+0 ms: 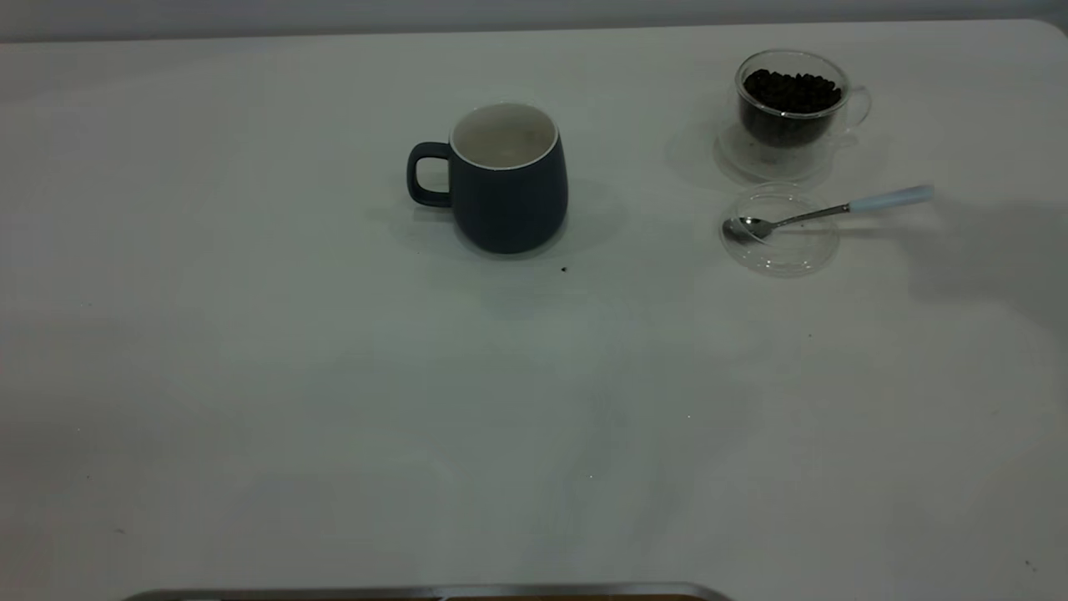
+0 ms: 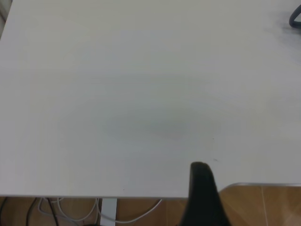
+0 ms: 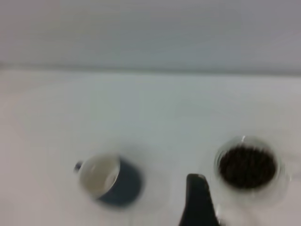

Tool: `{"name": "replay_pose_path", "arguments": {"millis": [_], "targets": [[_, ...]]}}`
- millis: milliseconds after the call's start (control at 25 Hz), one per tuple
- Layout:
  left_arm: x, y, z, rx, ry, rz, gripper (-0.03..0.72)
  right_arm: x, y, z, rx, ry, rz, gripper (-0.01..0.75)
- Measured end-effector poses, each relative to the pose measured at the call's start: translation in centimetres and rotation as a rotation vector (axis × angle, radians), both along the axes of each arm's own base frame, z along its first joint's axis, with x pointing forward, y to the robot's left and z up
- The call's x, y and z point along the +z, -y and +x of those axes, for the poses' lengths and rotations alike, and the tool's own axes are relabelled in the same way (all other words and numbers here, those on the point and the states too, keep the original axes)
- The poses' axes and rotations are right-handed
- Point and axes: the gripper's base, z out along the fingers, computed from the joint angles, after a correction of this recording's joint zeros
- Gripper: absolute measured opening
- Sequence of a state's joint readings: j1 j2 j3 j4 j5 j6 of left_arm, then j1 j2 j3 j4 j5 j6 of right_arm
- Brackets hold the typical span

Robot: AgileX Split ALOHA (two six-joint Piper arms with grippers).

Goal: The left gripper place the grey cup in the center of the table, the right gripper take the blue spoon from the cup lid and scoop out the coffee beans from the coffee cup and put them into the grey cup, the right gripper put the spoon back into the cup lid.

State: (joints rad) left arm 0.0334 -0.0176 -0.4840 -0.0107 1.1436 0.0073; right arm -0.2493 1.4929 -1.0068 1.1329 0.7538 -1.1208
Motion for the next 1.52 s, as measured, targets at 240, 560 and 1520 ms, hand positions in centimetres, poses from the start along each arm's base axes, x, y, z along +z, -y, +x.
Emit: {"name": "replay_pose_path", "arguments": {"millis": [240, 560, 1520], "targets": [[0.0, 0.0, 0.0, 0.0, 0.0, 0.0, 0.588, 1.2, -0.7, -9.8, -0.062, -0.306, -0.17, 0.571], [0.0, 0.0, 0.0, 0.0, 0.0, 0.0, 0.588, -4.1, -1.7, -20.6, -0.195, -0.524, -0.261, 0.557], [0.0, 0.0, 0.0, -0.001, 0.0, 0.001, 0.588, -1.2, -4.2, -31.6, -0.082, 0.189, -0.329, 0.514]]}}
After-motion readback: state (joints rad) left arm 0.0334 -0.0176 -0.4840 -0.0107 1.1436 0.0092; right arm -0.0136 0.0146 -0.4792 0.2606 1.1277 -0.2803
